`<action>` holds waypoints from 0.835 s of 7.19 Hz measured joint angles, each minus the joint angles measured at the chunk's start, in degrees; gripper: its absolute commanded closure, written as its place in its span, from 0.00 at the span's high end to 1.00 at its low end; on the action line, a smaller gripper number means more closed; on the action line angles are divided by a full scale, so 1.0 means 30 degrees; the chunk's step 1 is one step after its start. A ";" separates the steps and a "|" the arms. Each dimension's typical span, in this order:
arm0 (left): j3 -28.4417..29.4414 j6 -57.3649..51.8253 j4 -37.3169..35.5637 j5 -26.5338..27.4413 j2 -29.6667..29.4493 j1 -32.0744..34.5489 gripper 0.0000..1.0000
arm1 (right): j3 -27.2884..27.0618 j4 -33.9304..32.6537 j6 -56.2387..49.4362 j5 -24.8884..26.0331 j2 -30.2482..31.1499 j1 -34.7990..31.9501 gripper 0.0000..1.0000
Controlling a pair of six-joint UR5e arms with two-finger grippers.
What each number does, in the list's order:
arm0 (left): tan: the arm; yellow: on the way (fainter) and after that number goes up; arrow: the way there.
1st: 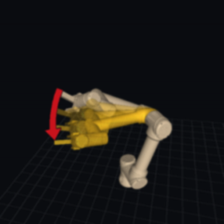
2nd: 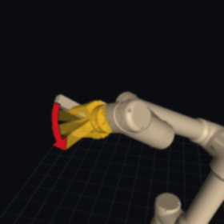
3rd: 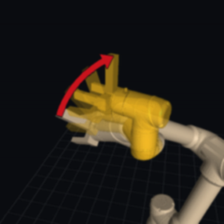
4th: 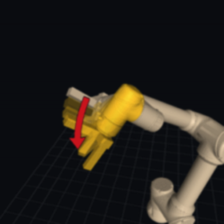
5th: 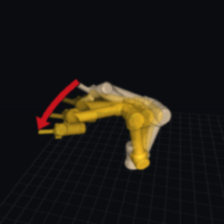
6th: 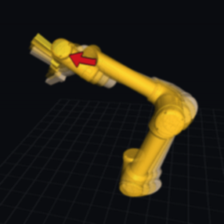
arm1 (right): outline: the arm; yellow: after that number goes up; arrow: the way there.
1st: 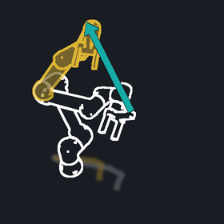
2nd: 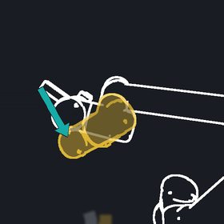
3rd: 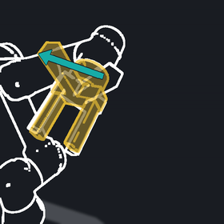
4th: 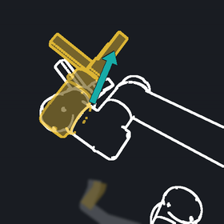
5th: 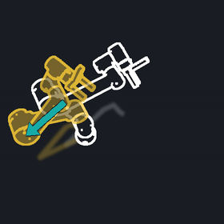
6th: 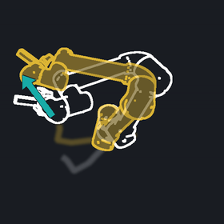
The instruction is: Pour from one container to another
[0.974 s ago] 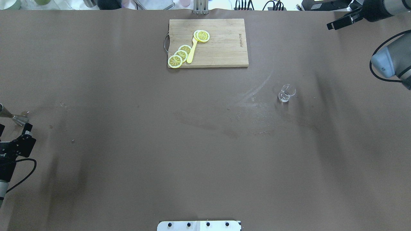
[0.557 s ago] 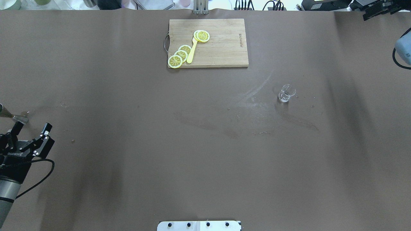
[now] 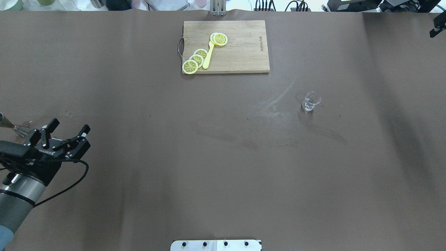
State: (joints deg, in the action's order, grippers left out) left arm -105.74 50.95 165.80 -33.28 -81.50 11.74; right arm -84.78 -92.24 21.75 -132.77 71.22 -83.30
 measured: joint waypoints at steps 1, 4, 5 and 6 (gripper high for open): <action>-0.0067 -0.0114 -0.1084 -0.1816 -0.0771 0.1036 0.98 | -0.1494 -0.0961 -0.0014 -0.0275 0.1643 -0.0142 1.00; -0.0178 -0.0165 -0.3961 -1.1656 -0.2128 0.6133 0.98 | -0.3492 -0.1624 -0.0222 -0.1043 0.4851 -0.0429 1.00; -0.0106 -0.0174 -0.4824 -1.6088 -0.2313 0.8534 0.98 | -0.3638 -0.1627 -0.0246 -0.1109 0.5298 -0.0479 1.00; 0.0018 -0.0186 -0.6374 -2.0230 -0.2379 1.1022 0.99 | -0.3636 -0.1603 -0.0297 -0.1070 0.5523 -0.0492 1.00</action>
State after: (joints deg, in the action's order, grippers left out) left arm -105.69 50.39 146.68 -93.97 -88.63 44.80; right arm -95.69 -97.05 20.86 -135.98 87.79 -84.77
